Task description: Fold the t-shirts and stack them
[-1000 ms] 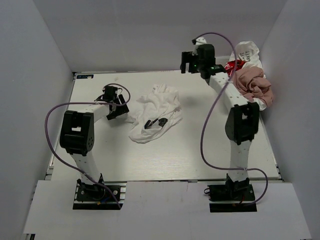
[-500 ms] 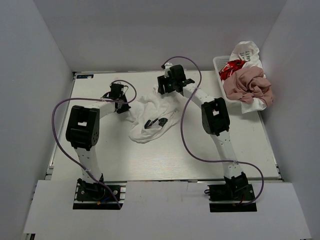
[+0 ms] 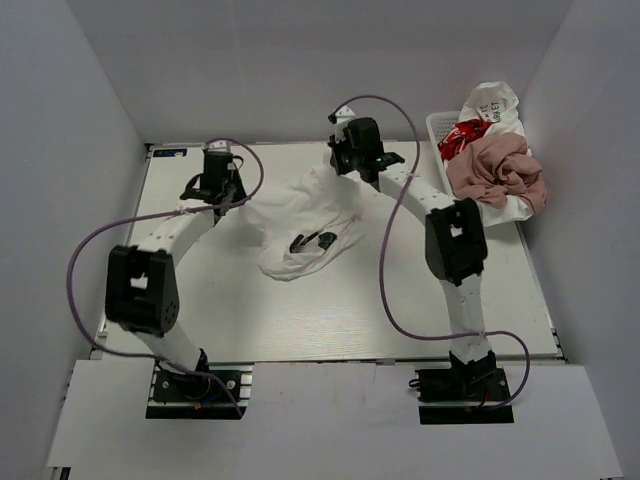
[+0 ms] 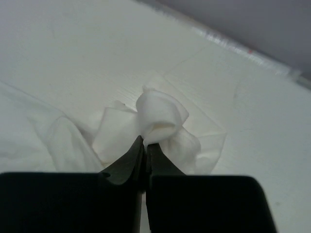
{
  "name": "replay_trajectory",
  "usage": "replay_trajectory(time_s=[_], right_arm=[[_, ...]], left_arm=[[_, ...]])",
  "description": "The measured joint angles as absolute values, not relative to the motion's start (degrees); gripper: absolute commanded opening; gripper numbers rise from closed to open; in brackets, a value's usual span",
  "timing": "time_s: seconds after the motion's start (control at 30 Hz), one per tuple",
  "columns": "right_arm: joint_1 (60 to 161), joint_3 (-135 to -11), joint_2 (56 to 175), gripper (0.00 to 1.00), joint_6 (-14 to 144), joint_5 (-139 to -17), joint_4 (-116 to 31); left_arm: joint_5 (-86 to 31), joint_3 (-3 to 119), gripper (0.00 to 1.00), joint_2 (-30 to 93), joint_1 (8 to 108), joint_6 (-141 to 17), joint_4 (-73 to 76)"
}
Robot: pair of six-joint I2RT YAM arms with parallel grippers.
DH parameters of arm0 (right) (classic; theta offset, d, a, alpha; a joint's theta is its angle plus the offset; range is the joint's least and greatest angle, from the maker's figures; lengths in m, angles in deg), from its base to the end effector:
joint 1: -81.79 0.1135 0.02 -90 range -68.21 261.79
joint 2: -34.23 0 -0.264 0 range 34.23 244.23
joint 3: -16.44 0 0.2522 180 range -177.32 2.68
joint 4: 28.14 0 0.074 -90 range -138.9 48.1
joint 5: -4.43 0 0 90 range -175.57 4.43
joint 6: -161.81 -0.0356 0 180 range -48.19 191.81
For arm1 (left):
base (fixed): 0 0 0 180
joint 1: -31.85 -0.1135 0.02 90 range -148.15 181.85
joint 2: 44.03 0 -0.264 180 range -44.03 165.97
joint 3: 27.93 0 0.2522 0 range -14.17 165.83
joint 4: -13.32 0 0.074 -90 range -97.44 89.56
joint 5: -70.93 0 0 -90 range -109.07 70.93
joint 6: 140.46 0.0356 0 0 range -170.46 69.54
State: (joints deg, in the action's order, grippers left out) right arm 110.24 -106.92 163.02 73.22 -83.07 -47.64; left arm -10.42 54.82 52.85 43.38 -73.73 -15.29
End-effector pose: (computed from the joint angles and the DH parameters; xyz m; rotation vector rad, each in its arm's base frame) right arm 0.4704 0.2566 0.2492 -0.5482 1.9466 0.3445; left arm 0.3699 -0.0700 0.2399 -0.3121 2.2889 -0.1354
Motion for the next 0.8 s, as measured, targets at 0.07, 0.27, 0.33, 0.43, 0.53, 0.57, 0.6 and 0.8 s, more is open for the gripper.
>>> replay_trajectory(time_s=[0.07, 0.27, 0.33, 0.43, 0.53, 0.57, 0.6, 0.8], right_arm=[[110.74, -103.12, 154.67, 0.00, 74.57, -83.81, -47.20], [111.99, -94.42, 127.09, 0.00, 76.89, -85.71, -44.01], [112.16, -93.48, 120.00, 0.00, 77.04, -85.99, -43.59], [112.27, -93.63, 111.92, 0.00, 77.06, -85.16, -44.82], [112.43, -96.78, 106.98, 0.00, 76.87, -83.41, -48.88], [112.47, -98.09, 105.84, 0.00, 76.78, -82.74, -49.89], [112.58, -99.27, 104.90, 0.00, 76.69, -82.19, -50.89], [112.67, -106.85, 98.85, 0.00, 75.18, -80.66, -55.55]], left_arm=[[-9.92, 54.80, 0.00, 45.70, 43.38, -73.38, -14.70], [-7.43, 54.04, 0.00, 22.05, 43.60, -72.59, -12.40], [-7.41, 54.17, 0.00, 15.50, 43.66, -72.33, -11.70], [-8.41, 55.70, 0.00, 7.45, 43.66, -71.82, -11.86], [-10.88, 60.22, 0.00, 2.60, 43.66, -71.43, -12.58], [-11.89, 62.17, 0.00, 1.68, 43.64, -71.23, -12.66], [-12.80, 64.20, 0.00, 0.96, 43.62, -71.15, -13.01], [-18.14, 77.71, 0.00, -0.50, 42.83, -70.86, -13.80]])
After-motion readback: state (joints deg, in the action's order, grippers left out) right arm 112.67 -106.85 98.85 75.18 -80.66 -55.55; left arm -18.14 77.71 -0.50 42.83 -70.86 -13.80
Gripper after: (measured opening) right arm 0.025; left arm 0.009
